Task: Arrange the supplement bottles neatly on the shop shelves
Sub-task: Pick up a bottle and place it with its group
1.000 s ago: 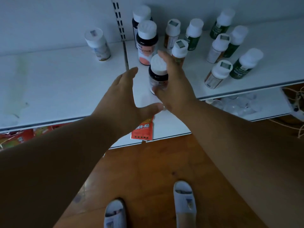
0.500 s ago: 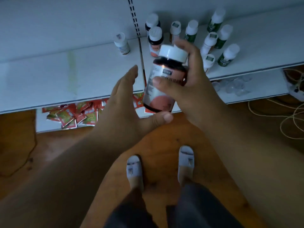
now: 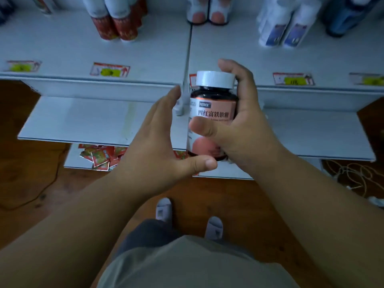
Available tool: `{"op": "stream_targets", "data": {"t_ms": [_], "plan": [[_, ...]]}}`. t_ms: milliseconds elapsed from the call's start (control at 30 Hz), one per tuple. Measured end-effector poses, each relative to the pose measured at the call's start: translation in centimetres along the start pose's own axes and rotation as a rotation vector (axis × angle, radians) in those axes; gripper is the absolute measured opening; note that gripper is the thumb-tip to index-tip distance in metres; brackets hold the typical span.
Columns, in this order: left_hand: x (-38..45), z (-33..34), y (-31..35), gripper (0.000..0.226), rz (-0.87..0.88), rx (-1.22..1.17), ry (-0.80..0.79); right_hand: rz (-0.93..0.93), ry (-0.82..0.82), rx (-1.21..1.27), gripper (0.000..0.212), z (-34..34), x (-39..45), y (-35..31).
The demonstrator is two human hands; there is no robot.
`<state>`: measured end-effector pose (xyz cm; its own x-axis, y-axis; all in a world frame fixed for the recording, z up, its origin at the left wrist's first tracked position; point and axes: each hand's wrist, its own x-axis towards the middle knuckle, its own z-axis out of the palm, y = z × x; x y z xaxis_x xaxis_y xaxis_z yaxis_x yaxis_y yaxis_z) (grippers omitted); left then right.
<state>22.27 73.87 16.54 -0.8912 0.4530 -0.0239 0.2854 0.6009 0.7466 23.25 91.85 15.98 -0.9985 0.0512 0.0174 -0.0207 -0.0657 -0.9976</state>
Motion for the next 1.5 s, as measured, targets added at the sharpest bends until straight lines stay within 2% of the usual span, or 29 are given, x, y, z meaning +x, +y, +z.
{"op": "stream_targets", "data": {"t_ms": [167, 333, 567, 733, 867, 1033, 1133, 1267, 1500], "plan": [[1.6, -3.0, 0.9, 0.128, 0.078, 0.052, -0.029, -0.012, 0.022, -0.065, 0.094, 1.9, 2.4, -3.5], [5.8, -7.7, -1.1, 0.129, 0.158, 0.158, -0.071, -0.035, 0.126, -0.102, 0.080, 4.5, 6.1, -5.2], [14.1, -10.1, -2.2, 0.127, 0.238, 0.329, -0.132, -0.086, 0.201, -0.355, 0.086, 3.9, 13.1, -6.6], [20.8, -9.3, -3.2, 0.123, 0.184, 0.495, -0.155, -0.064, 0.225, -0.563, 0.096, 1.7, 19.6, -5.9], [24.0, -7.3, -5.5, 0.114, 0.132, 0.621, -0.187, -0.039, 0.261, -0.633, 0.078, 0.6, 23.3, -3.0], [28.5, -6.4, -7.0, 0.097, 0.048, 0.646, -0.123, -0.070, 0.231, -0.595, 0.081, -0.5, 28.4, -1.4], [30.0, -5.6, -7.4, 0.103, 0.011, 0.640, -0.087, -0.124, 0.225, -0.634, 0.078, -1.1, 30.2, -0.8], [31.9, -4.9, -7.8, 0.100, -0.005, 0.660, -0.063, -0.176, 0.247, -0.734, 0.079, -1.9, 31.8, -0.1], [31.8, -5.6, -7.7, 0.099, -0.045, 0.618, -0.068, -0.126, 0.254, -0.730, 0.092, -2.3, 31.8, 0.3]]}}
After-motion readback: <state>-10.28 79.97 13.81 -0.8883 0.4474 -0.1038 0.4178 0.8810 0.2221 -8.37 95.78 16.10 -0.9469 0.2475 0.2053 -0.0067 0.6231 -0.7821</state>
